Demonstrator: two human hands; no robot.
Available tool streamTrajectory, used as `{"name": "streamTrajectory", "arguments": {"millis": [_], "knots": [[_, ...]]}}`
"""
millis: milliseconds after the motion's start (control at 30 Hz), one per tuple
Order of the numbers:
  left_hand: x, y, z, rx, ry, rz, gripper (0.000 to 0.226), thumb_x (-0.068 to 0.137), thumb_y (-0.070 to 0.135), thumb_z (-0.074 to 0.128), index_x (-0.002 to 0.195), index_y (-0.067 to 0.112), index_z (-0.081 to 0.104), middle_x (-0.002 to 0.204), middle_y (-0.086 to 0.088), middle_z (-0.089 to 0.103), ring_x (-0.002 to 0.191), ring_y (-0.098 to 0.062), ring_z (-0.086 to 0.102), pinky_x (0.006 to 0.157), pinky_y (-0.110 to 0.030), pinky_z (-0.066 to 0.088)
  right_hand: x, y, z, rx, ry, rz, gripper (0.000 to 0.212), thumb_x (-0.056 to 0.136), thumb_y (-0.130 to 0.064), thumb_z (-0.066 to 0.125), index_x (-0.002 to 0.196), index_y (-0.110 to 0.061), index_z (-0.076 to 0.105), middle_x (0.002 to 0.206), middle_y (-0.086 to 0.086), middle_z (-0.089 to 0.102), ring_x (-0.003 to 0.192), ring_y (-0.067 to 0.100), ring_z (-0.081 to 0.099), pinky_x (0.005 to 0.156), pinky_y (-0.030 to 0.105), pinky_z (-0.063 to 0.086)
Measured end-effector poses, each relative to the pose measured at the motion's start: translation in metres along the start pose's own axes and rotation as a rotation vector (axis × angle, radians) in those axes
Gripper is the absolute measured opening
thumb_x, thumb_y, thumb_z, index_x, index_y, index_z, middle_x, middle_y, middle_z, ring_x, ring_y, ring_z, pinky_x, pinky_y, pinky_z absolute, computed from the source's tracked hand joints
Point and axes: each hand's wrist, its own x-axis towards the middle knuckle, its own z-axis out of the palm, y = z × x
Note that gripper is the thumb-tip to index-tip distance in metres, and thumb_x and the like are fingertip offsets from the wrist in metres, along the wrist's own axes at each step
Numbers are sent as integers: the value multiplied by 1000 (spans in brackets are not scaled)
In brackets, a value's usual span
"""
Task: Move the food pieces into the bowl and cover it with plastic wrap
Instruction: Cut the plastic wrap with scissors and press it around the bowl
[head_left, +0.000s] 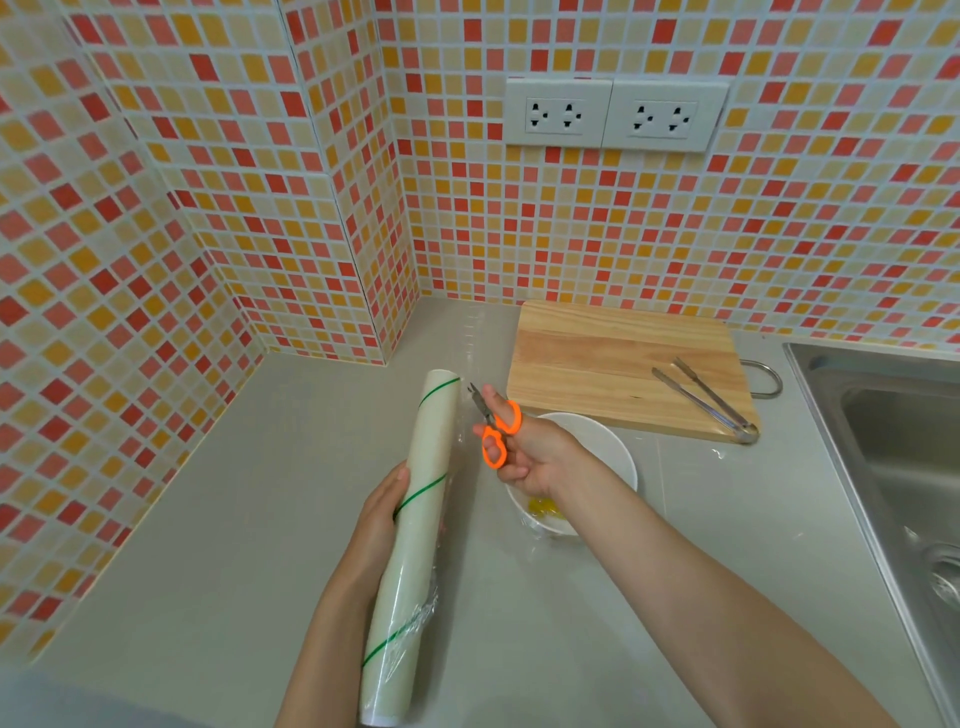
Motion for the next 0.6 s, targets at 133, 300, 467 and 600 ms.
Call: {"name": "streamTrajectory", "arguments": {"millis": [133, 300, 467, 600], "knots": [[-6, -4, -7, -37, 25, -51, 41, 95, 38, 40, 110, 6, 61, 74, -17, 57, 48, -21, 60, 42, -22, 45, 3, -9, 4, 6, -9, -27, 45, 77, -56, 60, 83, -13, 52, 35, -7, 54, 29, 2, 47, 25, 12, 17], [-16, -8, -13, -89, 8, -105, 46, 94, 42, 40, 112, 4, 60, 72, -19, 55, 47, -21, 60, 41, -22, 45, 9, -12, 12, -38, -16, 16, 49, 76, -61, 57, 74, -13, 52, 36, -4, 51, 31, 2, 44, 26, 12, 17], [-24, -19, -20, -131, 25, -131, 42, 92, 43, 43, 111, 10, 61, 83, -18, 59, 50, -23, 61, 44, -25, 48, 10, -22, 7, -59, -65, 56, 58, 73, -69, 53, 74, -12, 55, 48, 1, 59, 42, 6, 53, 29, 12, 20], [-19, -24, -18, 171, 134, -3, 32, 96, 35, 40, 119, 22, 60, 103, 5, 70, 86, -12, 68, 72, -30, 50, 3, -34, 3, -144, -156, 13, 54, 76, -65, 54, 89, -12, 58, 71, 3, 61, 51, 11, 63, 30, 13, 24]]}}
